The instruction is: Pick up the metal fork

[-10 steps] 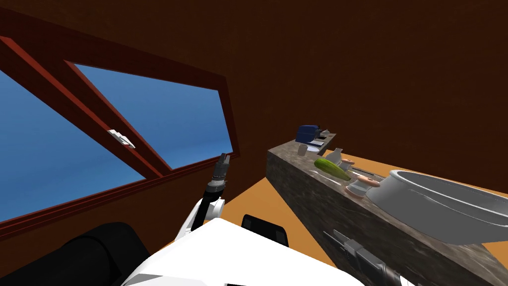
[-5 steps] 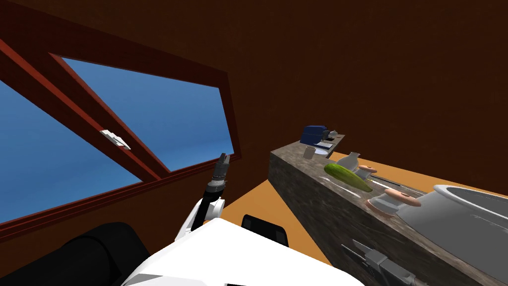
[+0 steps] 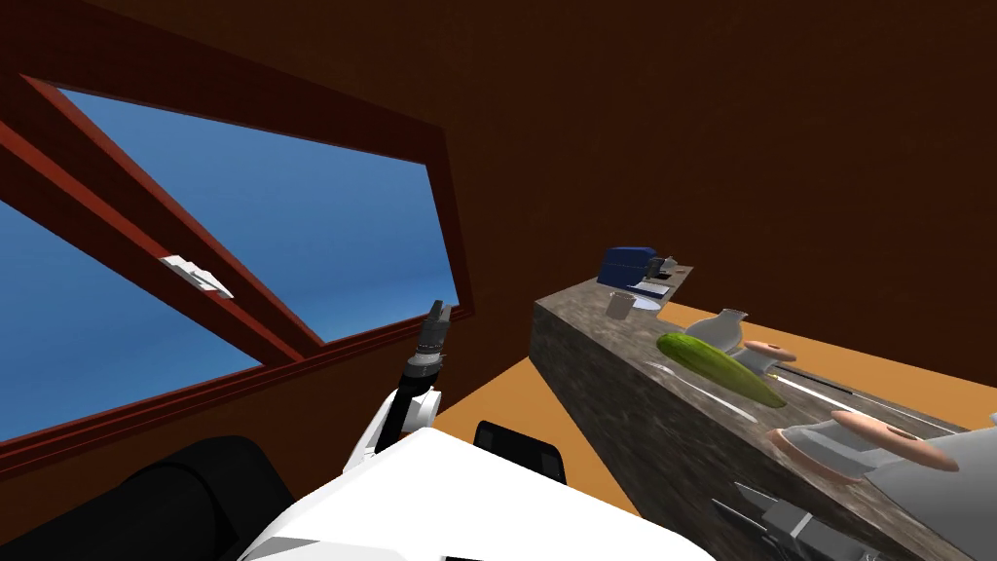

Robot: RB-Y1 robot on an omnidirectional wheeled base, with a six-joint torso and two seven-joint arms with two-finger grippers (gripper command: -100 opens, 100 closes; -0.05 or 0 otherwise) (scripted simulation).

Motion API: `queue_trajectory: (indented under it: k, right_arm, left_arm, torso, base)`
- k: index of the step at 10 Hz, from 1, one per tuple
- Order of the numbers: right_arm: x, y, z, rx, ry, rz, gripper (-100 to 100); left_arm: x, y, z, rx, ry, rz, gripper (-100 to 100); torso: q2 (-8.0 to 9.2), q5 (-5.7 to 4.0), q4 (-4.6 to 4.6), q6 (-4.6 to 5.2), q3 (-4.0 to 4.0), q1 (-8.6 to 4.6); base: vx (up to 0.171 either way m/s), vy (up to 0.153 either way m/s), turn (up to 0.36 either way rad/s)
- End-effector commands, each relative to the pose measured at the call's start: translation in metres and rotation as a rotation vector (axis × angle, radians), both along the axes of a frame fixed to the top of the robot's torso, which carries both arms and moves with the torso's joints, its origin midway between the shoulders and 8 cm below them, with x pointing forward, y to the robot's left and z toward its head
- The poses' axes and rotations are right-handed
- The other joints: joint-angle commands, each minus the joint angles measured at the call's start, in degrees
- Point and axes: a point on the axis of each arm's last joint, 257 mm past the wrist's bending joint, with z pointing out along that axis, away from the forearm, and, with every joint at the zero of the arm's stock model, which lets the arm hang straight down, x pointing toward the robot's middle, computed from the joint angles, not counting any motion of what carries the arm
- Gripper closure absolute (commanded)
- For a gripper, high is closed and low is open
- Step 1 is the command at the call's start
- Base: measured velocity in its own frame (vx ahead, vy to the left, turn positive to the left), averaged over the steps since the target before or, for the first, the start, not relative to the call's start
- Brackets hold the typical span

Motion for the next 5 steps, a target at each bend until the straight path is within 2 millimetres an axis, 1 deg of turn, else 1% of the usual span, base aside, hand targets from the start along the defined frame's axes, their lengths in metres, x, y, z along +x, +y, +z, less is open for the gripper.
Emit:
queue_trajectory:
  k: [1,2,3,4,5]
  right_arm:
    - [-0.003,-0.026,0.005,-0.074,0.021,0.021,-100]
    - [-0.002,-0.029,0.008,-0.083,0.023,0.026,-100]
    - [-0.003,-0.050,0.014,-0.141,0.038,0.042,-100]
    - [-0.005,-0.068,0.020,-0.192,0.052,0.056,-100]
    - [-0.003,-0.073,0.024,-0.207,0.055,0.064,-100]
  left_arm:
    - [0.000,0.000,0.000,0.000,0.000,0.000,0]
    - [0.000,0.000,0.000,0.000,0.000,0.000,0]
    - [0.000,0.000,0.000,0.000,0.000,0.000,0]
    - [0.000,0.000,0.000,0.000,0.000,0.000,0]
    - [0.000,0.000,0.000,0.000,0.000,0.000,0]
  torso:
    - [0.00,0.00,0.00,0.00,0.00,0.00]
    - [-0.09,0.02,-0.01,-0.01,-0.04,0.00]
    - [-0.03,0.00,-0.01,0.00,-0.02,0.02]
    - [-0.06,0.02,-0.01,-0.01,-0.03,0.05]
    - [-0.31,0.01,-0.06,-0.02,-0.17,-0.06]
  base:
    - [0.144,0.001,0.068]
    - [0.118,0.002,0.031]
    - [0.130,0.009,0.044]
    - [0.219,-0.028,0.082]
    - [0.153,-0.028,0.053]
